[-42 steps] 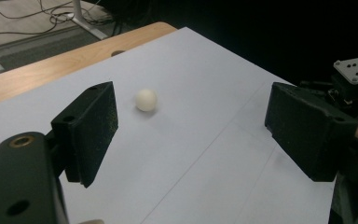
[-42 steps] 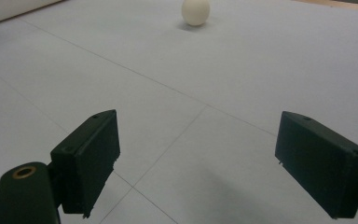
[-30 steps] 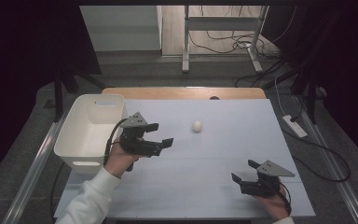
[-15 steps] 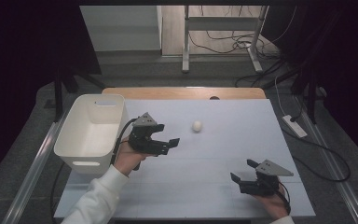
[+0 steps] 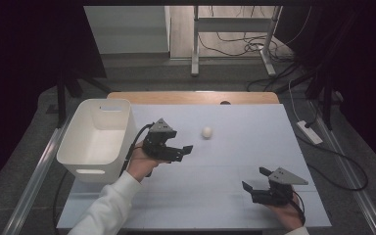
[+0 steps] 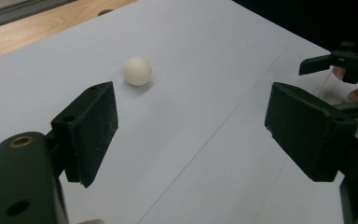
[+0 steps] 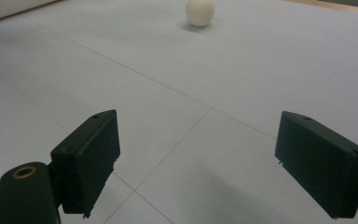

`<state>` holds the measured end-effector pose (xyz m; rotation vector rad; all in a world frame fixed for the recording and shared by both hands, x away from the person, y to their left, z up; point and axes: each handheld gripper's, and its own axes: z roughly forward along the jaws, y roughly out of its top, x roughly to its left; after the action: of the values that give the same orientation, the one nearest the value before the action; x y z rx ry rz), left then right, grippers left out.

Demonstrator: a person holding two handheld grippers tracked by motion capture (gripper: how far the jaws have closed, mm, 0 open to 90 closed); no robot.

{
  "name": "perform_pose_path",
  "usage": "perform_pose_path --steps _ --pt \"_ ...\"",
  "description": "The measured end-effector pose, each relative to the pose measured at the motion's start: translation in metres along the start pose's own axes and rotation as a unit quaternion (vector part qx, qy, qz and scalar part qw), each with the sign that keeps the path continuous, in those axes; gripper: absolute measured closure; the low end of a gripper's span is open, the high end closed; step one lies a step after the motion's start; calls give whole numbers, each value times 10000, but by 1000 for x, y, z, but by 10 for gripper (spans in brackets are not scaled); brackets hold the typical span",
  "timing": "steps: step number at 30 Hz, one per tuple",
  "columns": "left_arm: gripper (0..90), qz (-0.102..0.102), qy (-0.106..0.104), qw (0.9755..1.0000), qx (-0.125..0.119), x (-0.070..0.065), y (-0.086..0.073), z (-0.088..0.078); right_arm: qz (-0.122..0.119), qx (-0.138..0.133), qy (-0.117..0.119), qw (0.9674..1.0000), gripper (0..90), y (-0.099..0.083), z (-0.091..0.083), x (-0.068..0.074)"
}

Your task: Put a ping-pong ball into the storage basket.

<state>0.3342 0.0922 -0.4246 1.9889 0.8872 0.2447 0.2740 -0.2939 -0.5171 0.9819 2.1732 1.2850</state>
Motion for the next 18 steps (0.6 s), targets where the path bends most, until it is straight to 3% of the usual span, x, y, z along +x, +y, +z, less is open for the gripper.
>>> perform_pose_path --steps 18 --pt "178 10 129 9999 97 6 5 31 -59 31 75 9999 142 3 6 2"
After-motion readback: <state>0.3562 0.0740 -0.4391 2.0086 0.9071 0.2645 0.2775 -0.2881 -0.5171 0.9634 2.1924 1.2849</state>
